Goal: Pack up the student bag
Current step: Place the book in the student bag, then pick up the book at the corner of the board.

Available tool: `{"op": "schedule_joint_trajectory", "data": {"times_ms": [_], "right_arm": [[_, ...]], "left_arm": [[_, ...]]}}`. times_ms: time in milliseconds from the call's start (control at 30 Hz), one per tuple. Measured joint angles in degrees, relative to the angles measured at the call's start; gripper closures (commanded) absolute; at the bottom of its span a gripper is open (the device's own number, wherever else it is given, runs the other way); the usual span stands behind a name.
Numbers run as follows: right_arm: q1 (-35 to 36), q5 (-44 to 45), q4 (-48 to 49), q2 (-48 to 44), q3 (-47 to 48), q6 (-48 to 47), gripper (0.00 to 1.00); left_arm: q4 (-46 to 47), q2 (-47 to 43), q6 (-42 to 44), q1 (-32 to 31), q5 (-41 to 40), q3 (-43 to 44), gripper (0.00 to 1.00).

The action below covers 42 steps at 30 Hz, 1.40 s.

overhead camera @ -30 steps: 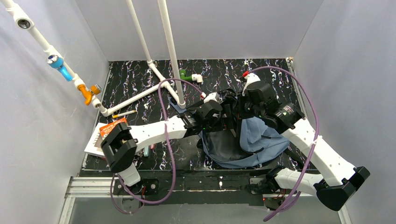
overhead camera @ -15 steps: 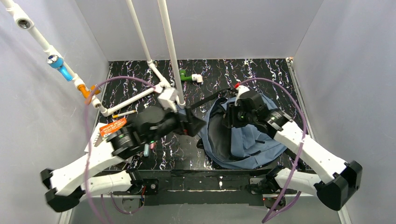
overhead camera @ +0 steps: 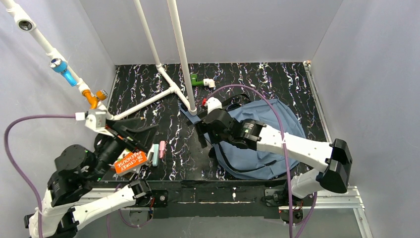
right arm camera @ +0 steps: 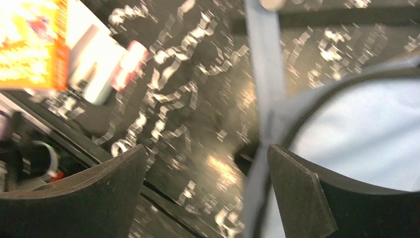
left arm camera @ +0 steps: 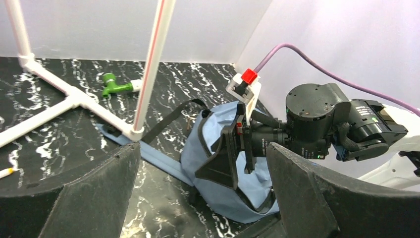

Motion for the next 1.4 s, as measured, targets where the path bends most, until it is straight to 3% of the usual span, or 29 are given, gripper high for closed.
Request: {"op": "schedule_joint_trajectory", "data": {"times_ms": [167, 433, 800, 1133, 1333, 1400], "right_arm": [[5.0, -0.9, 14.9, 9.5, 2.6, 5.0, 0.02], [10.6, -15.8, 44.9, 24.3, -1.2, 19.5, 0.04], [7.7, -28.3, 62.9, 43.9, 1.4, 37.7, 0.15], [7.1, -30.6, 64.7, 45.1, 2.7, 41.5, 0.09], [7.5, -30.7, 64.4, 42.9, 1.9, 41.1, 0.25], [7.6, -30.8, 64.5, 42.8, 2.3, 41.1, 0.26]], "left_arm": [[-3.6, -2.9, 0.9, 0.0, -3.2, 0.7, 0.02], [-6.0, -5.9, 1.6, 0.0, -4.8, 0.1, 0.02], [-9.6, -8.1, 2.6, 0.0, -3.4, 0.2, 0.02], [-10.8, -10.6, 1.8, 0.0, -3.0, -0.3, 0.02], [-10.7, -10.5, 1.8, 0.0, -2.9, -0.3, 0.02], [-10.7, -10.3, 1.8, 0.0, -2.8, -0.3, 0.02]]}}
